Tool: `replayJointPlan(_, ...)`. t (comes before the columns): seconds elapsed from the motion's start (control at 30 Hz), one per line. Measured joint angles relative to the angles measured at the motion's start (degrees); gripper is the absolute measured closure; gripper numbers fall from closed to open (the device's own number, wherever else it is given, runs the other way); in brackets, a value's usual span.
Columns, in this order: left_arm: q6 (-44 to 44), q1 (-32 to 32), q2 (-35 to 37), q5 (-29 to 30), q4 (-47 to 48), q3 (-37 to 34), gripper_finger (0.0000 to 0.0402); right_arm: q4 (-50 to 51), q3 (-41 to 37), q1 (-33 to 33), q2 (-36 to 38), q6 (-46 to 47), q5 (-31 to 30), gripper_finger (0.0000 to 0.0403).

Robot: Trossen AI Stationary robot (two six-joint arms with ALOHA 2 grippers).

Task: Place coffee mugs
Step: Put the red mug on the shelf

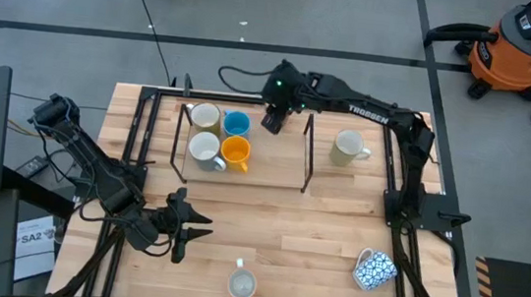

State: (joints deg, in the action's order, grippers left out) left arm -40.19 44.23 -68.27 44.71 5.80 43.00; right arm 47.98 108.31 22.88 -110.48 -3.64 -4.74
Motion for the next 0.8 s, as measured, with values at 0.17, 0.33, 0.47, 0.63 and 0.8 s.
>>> replayJointPlan(0.17,0.0,0.0,0.0,0.0,0.0,0.0,0.0274,-0.1,-1.9,2.7,-0.1,-3.8,0.3,0.0268)
replayJointPlan(0.33,0.3,0.0,0.0,0.0,0.0,0.0,0.0274,-0.4,-3.7,4.2,-0.1,-6.4,0.3,0.0268)
replayJointPlan(0.47,0.4,0.0,0.0,0.0,0.0,0.0,0.0274,-2.8,-6.8,4.9,-0.1,-7.3,0.4,0.0268)
replayJointPlan(0.63,0.3,0.0,0.0,0.0,0.0,0.0,0.0274,-6.9,-11.0,5.8,-0.1,-8.9,0.4,0.0268)
replayJointPlan(0.8,0.4,0.0,0.0,0.0,0.0,0.0,0.0274,-10.6,-14.5,6.5,-0.1,-10.1,1.1,0.0268)
